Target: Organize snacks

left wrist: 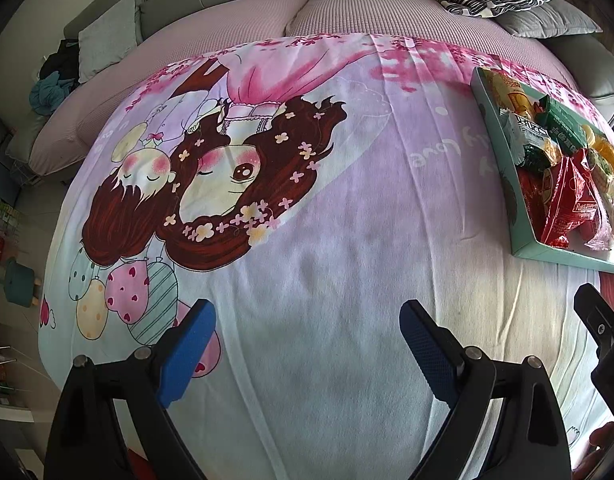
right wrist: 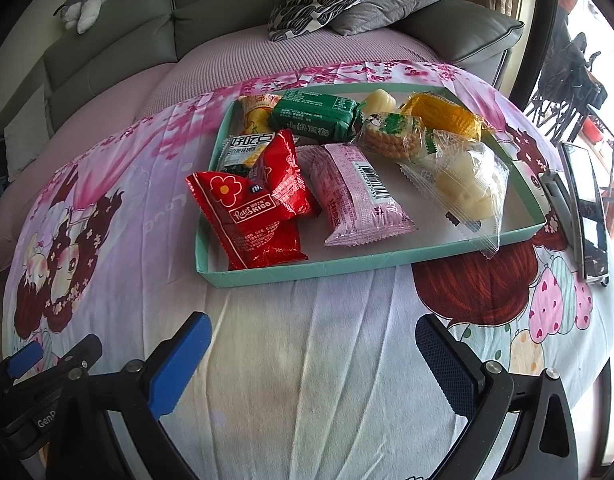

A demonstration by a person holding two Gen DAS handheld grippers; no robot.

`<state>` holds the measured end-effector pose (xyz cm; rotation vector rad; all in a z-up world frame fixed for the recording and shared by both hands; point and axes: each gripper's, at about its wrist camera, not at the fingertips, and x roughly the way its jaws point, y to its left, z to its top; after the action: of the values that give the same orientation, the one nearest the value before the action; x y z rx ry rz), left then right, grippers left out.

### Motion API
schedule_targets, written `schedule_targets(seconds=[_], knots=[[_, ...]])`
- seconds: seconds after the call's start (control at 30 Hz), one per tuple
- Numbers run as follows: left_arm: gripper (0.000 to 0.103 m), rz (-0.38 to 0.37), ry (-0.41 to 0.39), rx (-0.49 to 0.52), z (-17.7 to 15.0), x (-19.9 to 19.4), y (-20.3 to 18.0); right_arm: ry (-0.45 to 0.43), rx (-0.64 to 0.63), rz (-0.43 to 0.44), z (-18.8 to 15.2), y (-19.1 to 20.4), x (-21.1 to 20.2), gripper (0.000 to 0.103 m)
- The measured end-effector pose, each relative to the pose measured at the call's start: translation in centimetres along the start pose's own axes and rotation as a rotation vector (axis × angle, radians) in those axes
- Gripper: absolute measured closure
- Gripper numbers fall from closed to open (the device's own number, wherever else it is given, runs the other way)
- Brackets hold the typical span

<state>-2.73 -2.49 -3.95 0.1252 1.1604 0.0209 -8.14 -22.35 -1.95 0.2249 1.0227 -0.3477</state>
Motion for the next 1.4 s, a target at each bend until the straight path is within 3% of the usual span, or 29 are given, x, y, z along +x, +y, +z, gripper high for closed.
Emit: schedule_targets(seconds=[1.4], knots=[[0.010, -0.001, -0.016, 0.006, -0.03, -0.32, -0.08, 0.002, -0.002, 0.000, -0.03, -0.01, 0.11, 0.000]])
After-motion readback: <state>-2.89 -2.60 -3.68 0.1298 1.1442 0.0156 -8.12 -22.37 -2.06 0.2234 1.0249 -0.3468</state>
